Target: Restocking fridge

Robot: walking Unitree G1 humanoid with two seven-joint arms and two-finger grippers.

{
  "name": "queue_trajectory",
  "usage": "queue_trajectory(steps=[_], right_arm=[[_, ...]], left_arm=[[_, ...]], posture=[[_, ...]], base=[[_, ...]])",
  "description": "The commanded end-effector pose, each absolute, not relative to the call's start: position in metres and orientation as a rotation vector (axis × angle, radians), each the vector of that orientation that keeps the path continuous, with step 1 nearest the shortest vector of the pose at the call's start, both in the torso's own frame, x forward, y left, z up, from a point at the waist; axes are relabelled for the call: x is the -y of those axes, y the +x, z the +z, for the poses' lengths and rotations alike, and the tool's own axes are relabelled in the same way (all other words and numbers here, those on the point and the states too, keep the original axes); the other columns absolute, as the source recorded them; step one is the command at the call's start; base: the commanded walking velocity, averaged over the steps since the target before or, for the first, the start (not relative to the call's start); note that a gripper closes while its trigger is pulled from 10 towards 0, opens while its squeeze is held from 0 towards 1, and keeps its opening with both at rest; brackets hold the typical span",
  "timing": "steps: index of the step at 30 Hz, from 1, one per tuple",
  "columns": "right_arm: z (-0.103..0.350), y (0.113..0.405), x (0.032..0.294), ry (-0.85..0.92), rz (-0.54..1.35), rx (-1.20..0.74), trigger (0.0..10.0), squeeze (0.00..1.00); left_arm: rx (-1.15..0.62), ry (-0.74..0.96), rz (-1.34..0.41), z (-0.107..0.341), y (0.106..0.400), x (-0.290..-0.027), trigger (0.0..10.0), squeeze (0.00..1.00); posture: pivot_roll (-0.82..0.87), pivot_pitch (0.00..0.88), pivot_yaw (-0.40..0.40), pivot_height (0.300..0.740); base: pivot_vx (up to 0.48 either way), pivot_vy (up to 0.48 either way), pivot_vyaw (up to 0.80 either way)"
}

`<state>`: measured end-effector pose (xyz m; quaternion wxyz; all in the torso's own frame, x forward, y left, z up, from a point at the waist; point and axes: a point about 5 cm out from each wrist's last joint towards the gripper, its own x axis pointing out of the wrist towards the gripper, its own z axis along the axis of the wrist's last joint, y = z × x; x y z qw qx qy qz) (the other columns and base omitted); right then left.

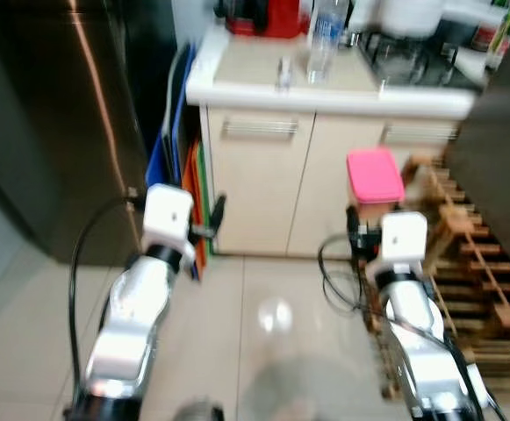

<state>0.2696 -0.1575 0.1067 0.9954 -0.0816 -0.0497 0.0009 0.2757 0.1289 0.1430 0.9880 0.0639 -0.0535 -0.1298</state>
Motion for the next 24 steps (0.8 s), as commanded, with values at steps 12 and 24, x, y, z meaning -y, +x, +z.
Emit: queue_trajectory(steps=[12, 24], right_arm=[[0.1030, 0.2709, 0.1595, -0.171, 0.011, 0.075, 0.0, 0.00], [0.1023, 0.2743, 0.1600, -0.181, 0.019, 0.075, 0.0, 0.00]], left_arm=[[0.161, 0.105, -0.325, 0.1503, 0.2715, -0.1241, 10.0, 0.00], [0.178, 0.118, -0.348, 0.1525, 0.2724, -0.1209, 10.0, 0.00]], posture=[[0.01, 0.000, -0.026, 0.740], [0.00, 0.000, -0.031, 0.740]], base=[[0.000, -0.320, 0.00], [0.000, -0.240, 0.00]])
